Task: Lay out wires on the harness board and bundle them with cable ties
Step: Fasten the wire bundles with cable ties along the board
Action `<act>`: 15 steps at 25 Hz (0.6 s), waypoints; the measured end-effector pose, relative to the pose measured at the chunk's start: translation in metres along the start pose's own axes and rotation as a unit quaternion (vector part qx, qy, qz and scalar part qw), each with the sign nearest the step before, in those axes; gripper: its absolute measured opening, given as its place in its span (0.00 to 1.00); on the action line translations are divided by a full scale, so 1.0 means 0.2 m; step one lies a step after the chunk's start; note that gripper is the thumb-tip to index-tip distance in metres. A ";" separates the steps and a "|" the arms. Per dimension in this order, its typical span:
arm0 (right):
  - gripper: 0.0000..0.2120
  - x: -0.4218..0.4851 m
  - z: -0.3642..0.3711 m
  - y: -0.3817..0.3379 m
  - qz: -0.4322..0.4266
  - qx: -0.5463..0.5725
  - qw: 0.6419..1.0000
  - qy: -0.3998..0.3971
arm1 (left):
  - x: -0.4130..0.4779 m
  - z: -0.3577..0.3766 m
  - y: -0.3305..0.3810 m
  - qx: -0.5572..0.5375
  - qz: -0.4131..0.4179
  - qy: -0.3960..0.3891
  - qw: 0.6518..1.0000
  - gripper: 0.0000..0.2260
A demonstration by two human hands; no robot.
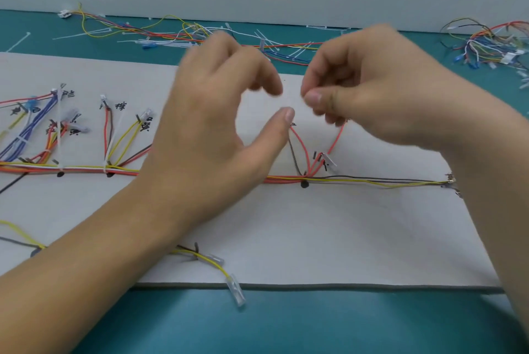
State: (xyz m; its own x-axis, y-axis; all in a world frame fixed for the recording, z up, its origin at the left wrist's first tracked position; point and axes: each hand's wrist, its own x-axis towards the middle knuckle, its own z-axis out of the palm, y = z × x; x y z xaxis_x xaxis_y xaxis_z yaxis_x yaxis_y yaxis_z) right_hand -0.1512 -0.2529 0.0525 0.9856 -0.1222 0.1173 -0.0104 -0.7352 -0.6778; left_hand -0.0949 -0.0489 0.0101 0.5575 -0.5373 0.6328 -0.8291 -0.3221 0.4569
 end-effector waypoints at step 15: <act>0.09 -0.16 0.06 -0.01 0.055 0.407 0.910 -0.055 | -0.03 -0.08 0.03 -0.091 -0.029 -0.095 0.991 0.05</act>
State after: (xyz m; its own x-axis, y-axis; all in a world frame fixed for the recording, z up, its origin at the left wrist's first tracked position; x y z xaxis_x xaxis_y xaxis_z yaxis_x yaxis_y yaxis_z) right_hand -0.1817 -0.2392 0.0425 0.9975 -0.0656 -0.0268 -0.0256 0.0201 -0.9995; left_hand -0.1032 -0.0353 0.0191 0.5715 -0.6646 0.4813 -0.7650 -0.2194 0.6054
